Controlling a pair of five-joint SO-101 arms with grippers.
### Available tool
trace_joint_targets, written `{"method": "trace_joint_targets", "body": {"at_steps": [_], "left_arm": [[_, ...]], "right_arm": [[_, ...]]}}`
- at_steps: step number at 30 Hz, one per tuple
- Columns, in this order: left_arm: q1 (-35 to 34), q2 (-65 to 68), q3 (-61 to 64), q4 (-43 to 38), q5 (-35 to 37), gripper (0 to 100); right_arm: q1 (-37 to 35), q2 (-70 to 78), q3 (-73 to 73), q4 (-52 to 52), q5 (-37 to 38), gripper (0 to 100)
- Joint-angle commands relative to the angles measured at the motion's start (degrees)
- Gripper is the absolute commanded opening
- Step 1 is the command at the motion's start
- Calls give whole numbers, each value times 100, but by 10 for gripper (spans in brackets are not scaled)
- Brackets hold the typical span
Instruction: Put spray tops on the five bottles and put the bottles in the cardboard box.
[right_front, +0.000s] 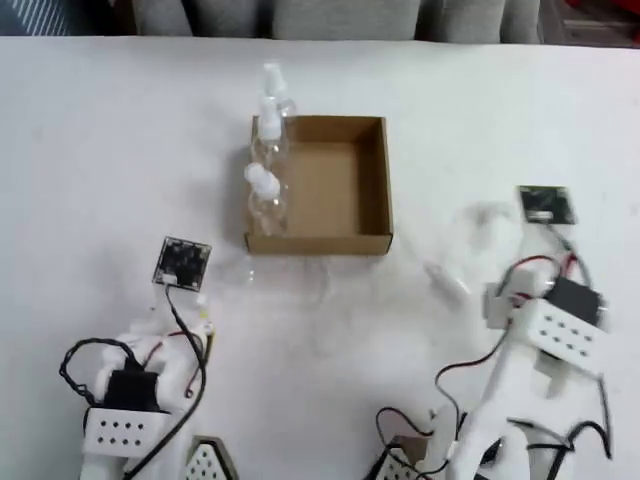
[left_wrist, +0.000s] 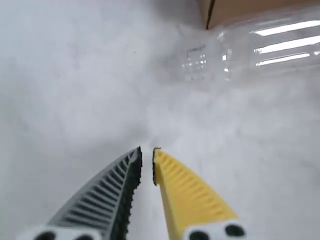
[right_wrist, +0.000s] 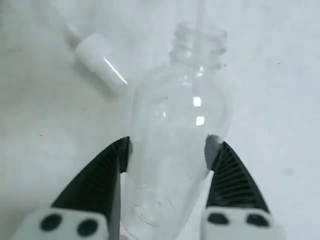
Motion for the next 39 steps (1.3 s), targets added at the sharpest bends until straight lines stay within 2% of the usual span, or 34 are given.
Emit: {"method": "trace_joint_targets", "body": {"at_steps": [1,6,9,14,16,19,23,27,33,36,39], "left_arm": [[-22,-75,-53,-158,-53,49],[-22,-75,-53,-158,-62,49],[-22,-75,-53,-158,-62,49],[-22,-75,-53,-158,-62,49],[-22,-75,-53,-158,-62,49],[-22,-75,-53,-158,-62,49],[-22,-75,-53,-158,-62,49],[-22,-75,-53,-158,-62,49],[-22,-75,-53,-158,-62,49],[-22,-75,-53,-158,-62,49],[-22,-75,-53,-158,-62,49]], "right_arm": [[699,92,-826,629,967,74],[1640,980,-1371,840,2242,74],[2044,1684,-1530,453,2892,77],[2273,2800,-1556,-593,3543,78],[2290,3152,-1556,-1015,3552,91],[2290,3486,-1565,-1332,3552,169],[2273,3486,-1600,-1402,3552,290],[2290,3345,-1899,-1130,3543,348],[2396,3037,-2541,57,3587,351],[2404,2949,-2585,92,3552,343],[2360,2993,-2585,4,3543,271]]}}
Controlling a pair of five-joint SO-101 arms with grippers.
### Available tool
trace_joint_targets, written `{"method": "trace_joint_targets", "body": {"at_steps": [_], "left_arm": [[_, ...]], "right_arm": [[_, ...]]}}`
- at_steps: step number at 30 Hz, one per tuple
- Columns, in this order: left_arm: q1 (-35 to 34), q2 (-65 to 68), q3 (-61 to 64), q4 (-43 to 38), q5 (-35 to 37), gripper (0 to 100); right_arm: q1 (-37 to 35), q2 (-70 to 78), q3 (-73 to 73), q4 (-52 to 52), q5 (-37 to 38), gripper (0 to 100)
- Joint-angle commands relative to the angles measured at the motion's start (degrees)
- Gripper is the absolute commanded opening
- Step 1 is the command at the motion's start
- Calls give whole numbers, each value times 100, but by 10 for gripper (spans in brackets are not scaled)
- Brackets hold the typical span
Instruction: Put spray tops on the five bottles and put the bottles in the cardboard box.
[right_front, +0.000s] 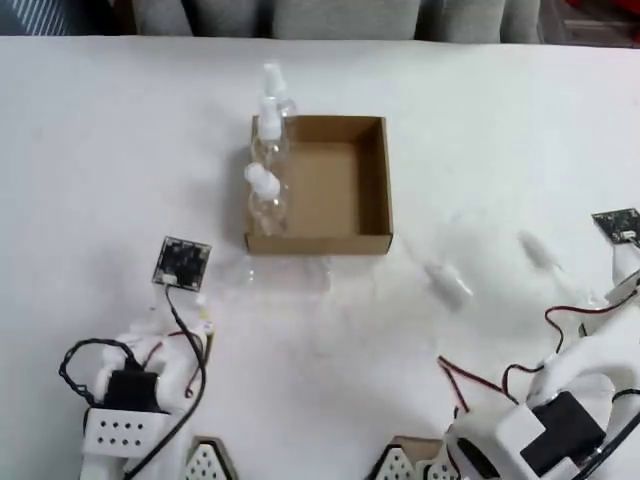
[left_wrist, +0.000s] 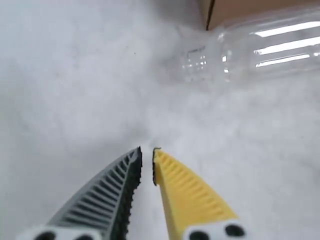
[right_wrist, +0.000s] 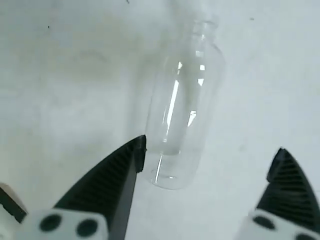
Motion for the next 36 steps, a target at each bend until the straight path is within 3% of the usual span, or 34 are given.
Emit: {"method": "trace_joint_targets", "body": {"at_steps": [1,4,10,33,36], "left_arm": [[-22,-75,-53,-158,-53,49],[-22,-75,-53,-158,-53,49],[-22,-75,-53,-158,-53,49],[-22,-75,-53,-158,-53,49],[-22,-75,-53,-158,-53,49]], "right_arm": [[-4,-145,-281,-48,9,244],[-119,66,-281,-233,-9,202],[-259,585,-308,-681,-686,284],[-611,1446,-316,-1209,-976,300],[-611,1552,-316,-1411,-976,258]]}}
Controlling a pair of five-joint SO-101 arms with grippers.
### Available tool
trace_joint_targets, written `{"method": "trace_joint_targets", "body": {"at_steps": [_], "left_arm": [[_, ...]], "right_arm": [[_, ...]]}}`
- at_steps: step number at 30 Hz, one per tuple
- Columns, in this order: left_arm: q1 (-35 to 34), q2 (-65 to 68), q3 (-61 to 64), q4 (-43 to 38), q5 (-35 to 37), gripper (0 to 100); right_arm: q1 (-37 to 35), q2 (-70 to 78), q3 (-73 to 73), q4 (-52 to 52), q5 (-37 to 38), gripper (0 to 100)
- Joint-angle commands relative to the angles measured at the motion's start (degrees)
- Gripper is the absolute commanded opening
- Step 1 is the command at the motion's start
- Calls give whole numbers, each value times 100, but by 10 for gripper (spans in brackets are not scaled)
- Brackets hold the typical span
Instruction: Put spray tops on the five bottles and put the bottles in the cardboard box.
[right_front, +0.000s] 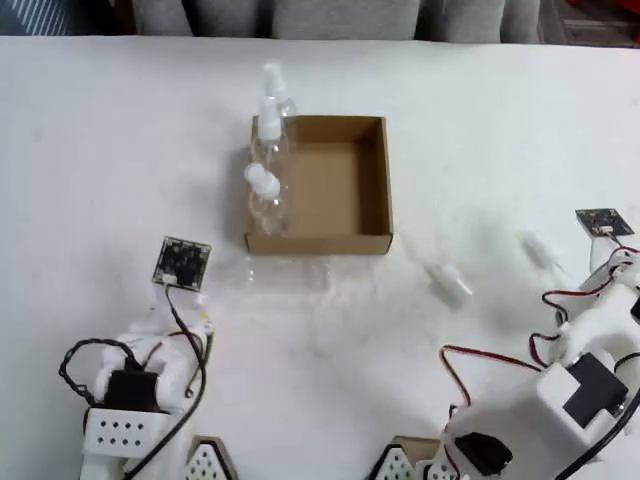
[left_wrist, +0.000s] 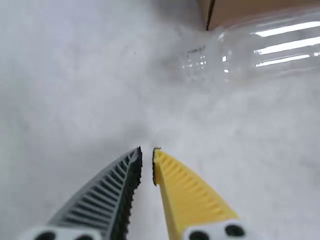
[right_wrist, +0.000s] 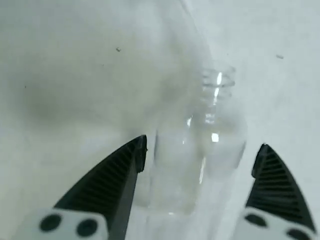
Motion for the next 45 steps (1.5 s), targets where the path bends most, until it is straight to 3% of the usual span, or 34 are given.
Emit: {"method": "trace_joint_targets", "body": {"at_steps": [1,4,12,18,24,33,45], "left_arm": [[-22,-75,-53,-158,-53,49],[-22,-75,-53,-158,-53,49],[-22,-75,-53,-158,-53,49],[-22,-75,-53,-158,-53,49],[-40,-75,-53,-158,-53,49],[-31,-75,-53,-149,-62,49],[-31,-75,-44,-149,-62,49]], "right_arm": [[-127,-4,-264,-242,-26,235],[-127,-57,-264,-268,-26,214],[-251,-655,-932,857,-9,399],[-936,-1156,-1495,1604,-53,296],[-1692,-1112,-1512,1420,-53,128],[-1815,198,-2409,1191,-9,252],[-1815,1877,-3420,1209,202,253]]}}
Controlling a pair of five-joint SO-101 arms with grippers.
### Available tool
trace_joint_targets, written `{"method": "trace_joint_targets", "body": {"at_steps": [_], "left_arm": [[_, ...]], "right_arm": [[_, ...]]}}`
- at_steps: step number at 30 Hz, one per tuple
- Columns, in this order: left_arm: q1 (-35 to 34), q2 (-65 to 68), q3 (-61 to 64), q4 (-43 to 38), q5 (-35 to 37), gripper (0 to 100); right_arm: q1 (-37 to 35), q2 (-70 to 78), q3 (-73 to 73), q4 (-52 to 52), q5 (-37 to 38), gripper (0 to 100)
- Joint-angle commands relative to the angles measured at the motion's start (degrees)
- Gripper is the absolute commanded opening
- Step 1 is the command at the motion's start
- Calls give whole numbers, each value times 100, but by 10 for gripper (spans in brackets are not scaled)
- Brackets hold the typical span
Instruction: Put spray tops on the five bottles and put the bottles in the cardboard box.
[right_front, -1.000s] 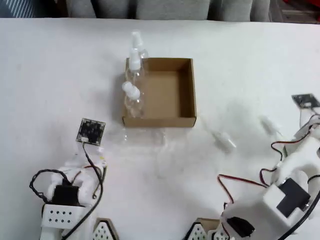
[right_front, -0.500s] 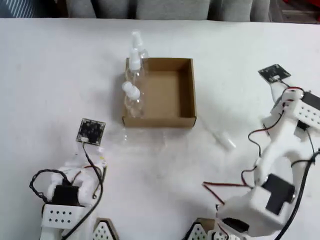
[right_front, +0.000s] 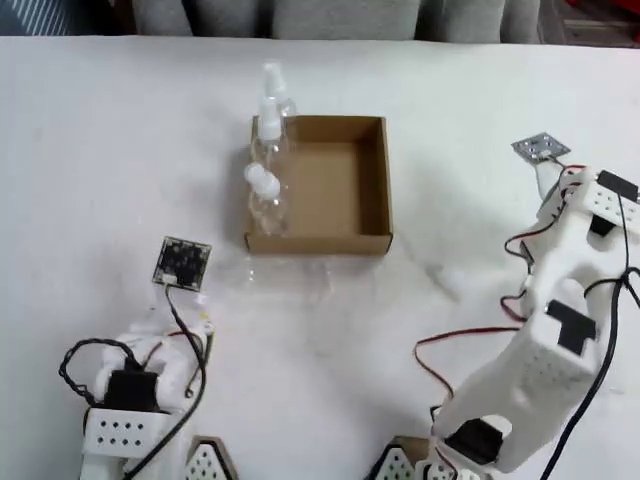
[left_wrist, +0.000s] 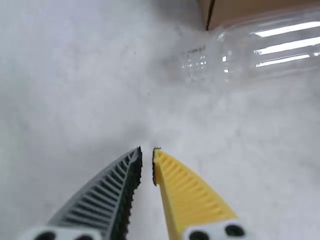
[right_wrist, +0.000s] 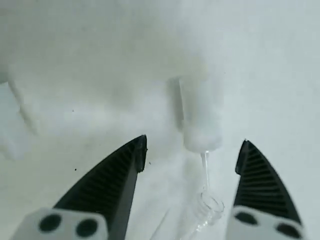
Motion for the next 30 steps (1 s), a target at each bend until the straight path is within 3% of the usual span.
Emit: {"method": "trace_joint_targets", "body": {"at_steps": [1,7,12,22,30], "left_arm": [[-31,-75,-44,-149,-62,49],[-31,-75,-44,-149,-62,49],[-31,-75,-44,-149,-62,49],[-48,-75,-44,-167,-62,49],[-57,-75,-44,-176,-62,49]], "right_arm": [[-31,268,-475,-4,316,246],[-31,655,-1037,312,396,5],[-13,593,-1662,884,264,15],[-391,312,-4589,2659,-1890,15],[-857,-75,-5626,2651,-3446,15]]}}
